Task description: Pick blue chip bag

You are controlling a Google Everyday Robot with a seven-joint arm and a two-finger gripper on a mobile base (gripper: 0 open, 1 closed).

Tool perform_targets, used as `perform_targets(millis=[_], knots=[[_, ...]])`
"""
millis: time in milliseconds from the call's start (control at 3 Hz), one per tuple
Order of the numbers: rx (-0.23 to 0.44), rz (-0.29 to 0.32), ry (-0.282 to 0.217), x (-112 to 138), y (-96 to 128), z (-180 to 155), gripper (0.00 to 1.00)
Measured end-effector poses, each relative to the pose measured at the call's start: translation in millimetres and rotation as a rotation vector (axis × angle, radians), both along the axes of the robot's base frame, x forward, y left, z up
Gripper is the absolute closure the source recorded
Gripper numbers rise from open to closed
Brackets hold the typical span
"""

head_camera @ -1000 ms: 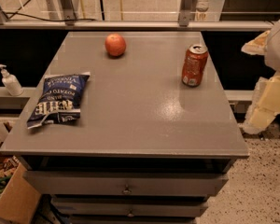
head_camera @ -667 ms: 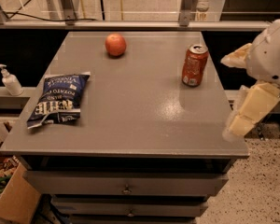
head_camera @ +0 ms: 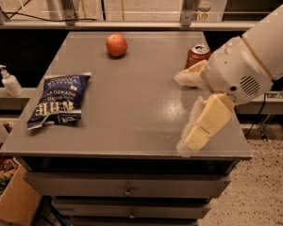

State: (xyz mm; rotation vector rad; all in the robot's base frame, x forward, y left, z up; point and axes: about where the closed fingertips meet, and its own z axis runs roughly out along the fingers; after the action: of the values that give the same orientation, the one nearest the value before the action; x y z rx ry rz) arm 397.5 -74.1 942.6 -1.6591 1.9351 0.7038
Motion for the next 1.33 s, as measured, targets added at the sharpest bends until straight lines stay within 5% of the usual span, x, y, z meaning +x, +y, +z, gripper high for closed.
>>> perform_targets(millis=[667, 1000, 1333], knots=[[0.040, 0.010, 0.008, -4, 10, 8, 0.00], [0.128, -0.014, -0.003, 1, 18, 4, 0.00], [0.240, -0.028, -0.026, 17, 49, -2, 0.00]])
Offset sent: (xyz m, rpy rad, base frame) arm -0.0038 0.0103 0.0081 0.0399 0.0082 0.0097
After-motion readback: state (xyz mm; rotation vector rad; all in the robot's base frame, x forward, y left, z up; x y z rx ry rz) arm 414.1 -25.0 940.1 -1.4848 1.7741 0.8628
